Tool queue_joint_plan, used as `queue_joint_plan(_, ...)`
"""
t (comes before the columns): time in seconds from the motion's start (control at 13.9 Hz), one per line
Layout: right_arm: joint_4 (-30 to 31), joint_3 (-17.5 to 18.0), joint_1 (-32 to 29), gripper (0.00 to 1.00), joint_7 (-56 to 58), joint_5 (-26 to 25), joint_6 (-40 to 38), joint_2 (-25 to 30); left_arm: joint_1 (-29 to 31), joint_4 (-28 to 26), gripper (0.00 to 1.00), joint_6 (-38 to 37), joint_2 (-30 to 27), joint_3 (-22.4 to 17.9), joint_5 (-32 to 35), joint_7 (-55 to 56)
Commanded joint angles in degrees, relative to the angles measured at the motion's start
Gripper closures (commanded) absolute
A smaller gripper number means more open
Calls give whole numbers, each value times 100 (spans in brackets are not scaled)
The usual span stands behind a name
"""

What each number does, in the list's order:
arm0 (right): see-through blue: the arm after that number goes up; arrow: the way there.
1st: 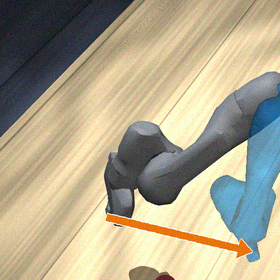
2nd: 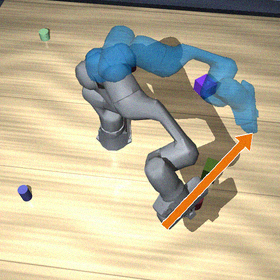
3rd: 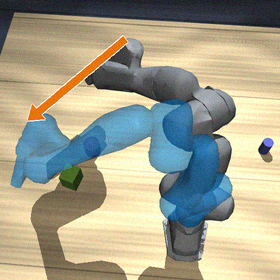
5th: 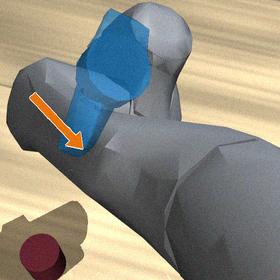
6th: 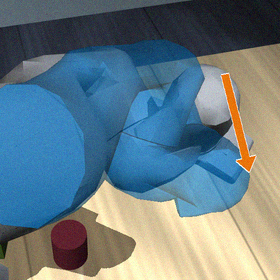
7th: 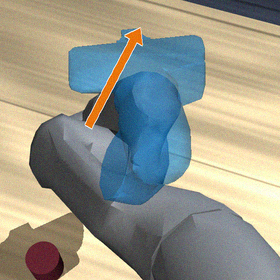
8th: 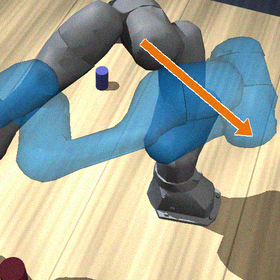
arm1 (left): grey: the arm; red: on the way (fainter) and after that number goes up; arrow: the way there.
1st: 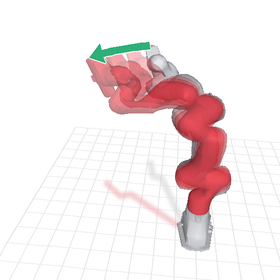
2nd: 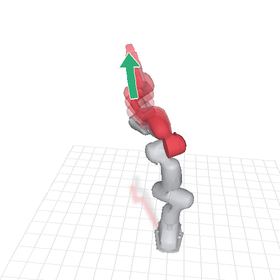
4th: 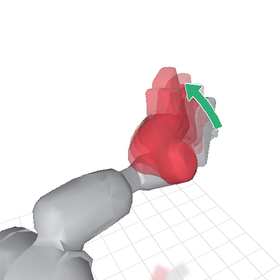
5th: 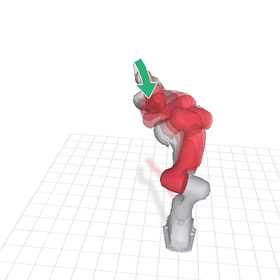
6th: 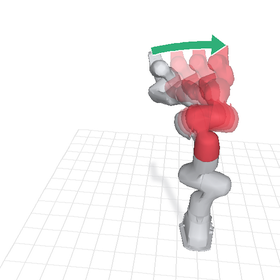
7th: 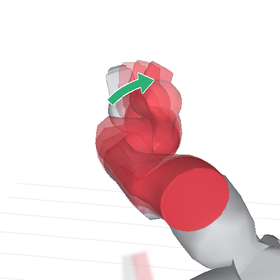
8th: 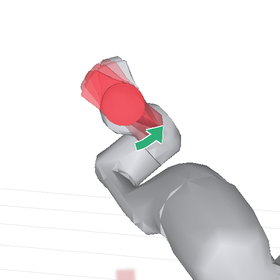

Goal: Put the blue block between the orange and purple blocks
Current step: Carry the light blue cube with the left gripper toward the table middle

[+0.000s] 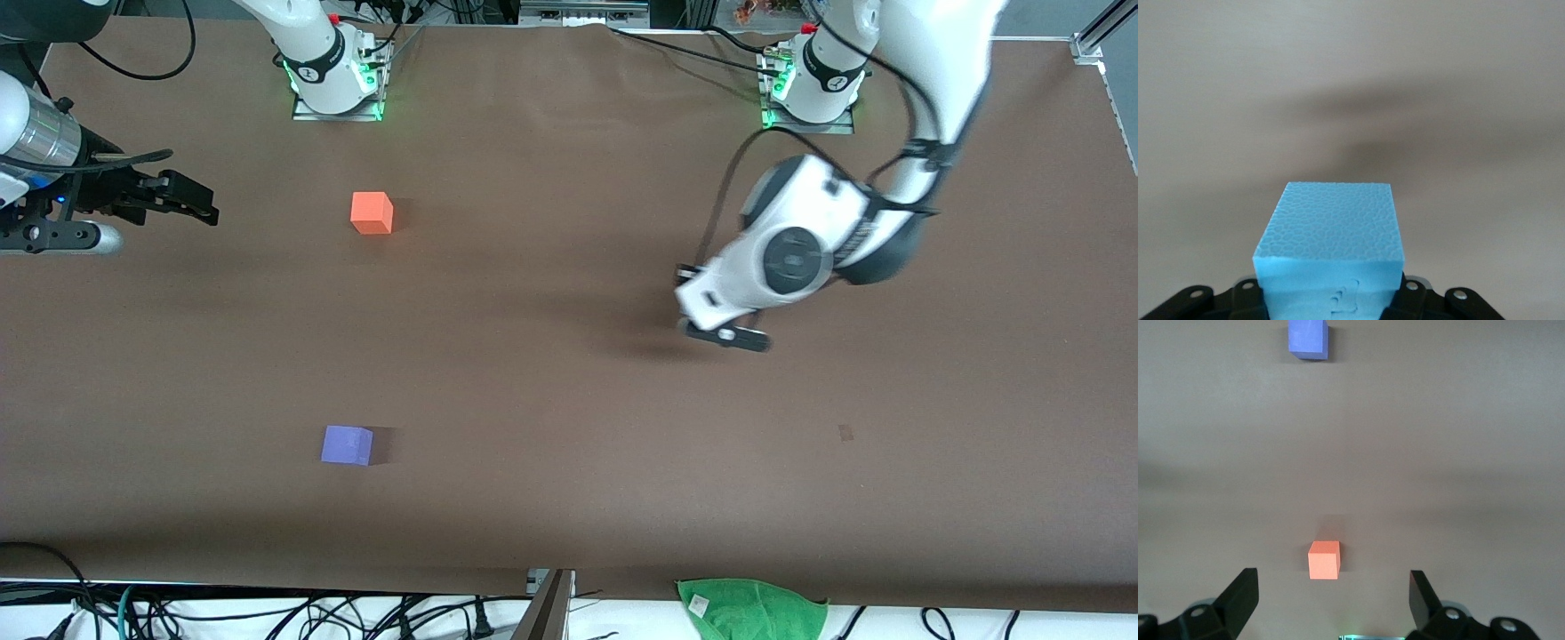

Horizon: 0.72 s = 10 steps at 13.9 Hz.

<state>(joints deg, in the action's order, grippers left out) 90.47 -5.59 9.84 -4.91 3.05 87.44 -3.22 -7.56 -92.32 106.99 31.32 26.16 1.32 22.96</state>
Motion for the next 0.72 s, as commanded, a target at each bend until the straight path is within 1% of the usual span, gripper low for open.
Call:
queue_joint_plan(0.0, -82, 14, -52, 0, 34, 99, -69, 6, -850, 1082, 100, -82, 1014, -102, -45, 892)
queue_joint_plan(0.07, -82, 14, -52, 0, 34, 99, -78, 6, -1079, 1233, 100, -30, 1165, -120, -44, 1051)
queue_joint_plan(0.36, -82, 14, -52, 0, 34, 99, -78, -3, -1581, 1243, 100, 830, 1578, -137, -27, 1562)
queue_joint_plan(0.5, -82, 14, -52, 0, 34, 99, -78, 6, -1635, 1234, 100, 1296, 1763, -138, -18, 1659)
queue_joint_plan(0.65, -82, 14, -52, 0, 34, 99, -78, 6, -1679, 1243, 100, 1490, 1869, -138, -18, 1659)
